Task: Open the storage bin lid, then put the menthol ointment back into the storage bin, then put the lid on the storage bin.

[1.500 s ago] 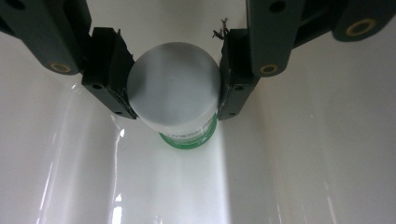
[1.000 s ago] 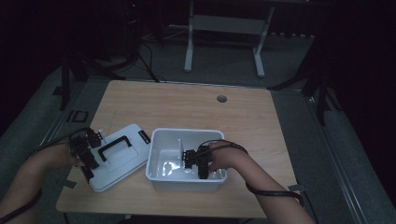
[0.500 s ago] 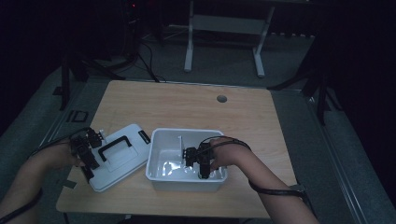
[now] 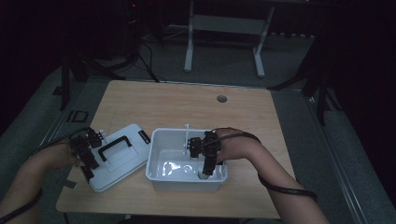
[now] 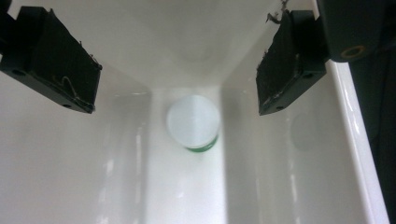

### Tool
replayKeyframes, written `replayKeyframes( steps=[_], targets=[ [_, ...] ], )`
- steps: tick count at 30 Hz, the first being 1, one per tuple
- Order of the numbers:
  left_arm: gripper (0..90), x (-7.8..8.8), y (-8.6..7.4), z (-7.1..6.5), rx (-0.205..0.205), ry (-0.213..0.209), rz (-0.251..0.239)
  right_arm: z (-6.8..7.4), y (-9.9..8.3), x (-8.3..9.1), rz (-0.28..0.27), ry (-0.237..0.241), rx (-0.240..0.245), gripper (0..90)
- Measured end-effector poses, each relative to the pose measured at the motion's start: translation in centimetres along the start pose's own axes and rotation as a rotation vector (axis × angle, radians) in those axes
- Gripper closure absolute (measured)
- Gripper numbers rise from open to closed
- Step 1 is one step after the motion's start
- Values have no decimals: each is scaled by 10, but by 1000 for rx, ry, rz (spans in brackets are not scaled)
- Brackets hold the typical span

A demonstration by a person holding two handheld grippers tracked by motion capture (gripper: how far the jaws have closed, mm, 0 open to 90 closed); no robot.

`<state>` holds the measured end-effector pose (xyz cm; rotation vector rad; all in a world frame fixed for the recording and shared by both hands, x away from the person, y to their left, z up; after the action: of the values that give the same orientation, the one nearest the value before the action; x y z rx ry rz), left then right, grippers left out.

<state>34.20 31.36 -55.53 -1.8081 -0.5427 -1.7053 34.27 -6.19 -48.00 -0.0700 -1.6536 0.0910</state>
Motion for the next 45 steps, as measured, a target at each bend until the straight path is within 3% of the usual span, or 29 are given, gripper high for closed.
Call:
replayKeyframes(
  steps=[11, 20, 24, 27, 33, 39, 45],
  targets=[
    [507, 0, 1, 1, 9, 6, 0, -5, -37, 29, -49, -60, -15, 142],
    [506, -2, 2, -1, 3, 0, 6, -9, -86, 30, -50, -71, -97, 142],
    [506, -2, 3, -1, 5, -3, 1, -9, -109, 20, -51, -56, -138, 143],
    [506, -4, 3, -1, 5, -2, 10, -8, -126, 7, -8, -56, -162, 143],
    [506, -4, 8, 0, -4, 7, 8, -4, -151, -26, 24, -2, -226, 143],
    [506, 2, 19, 2, -6, 3, -13, 2, -164, -51, 43, 37, -256, 143],
    [507, 2, 31, 1, -20, 10, -5, 1, -169, -58, 48, 48, -266, 143]
  ],
)
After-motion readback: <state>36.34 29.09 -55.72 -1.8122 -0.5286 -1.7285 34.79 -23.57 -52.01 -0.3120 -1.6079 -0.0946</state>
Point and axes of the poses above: each handheld gripper's, and its own axes: x roughly backward along the jaws, y roughly out of its top, z roughly to its left, the point moved 7 cm from there along -x, roughly forward along the jaws, and after that the axes turned 7 degrees about z, right-handed, at the moved point
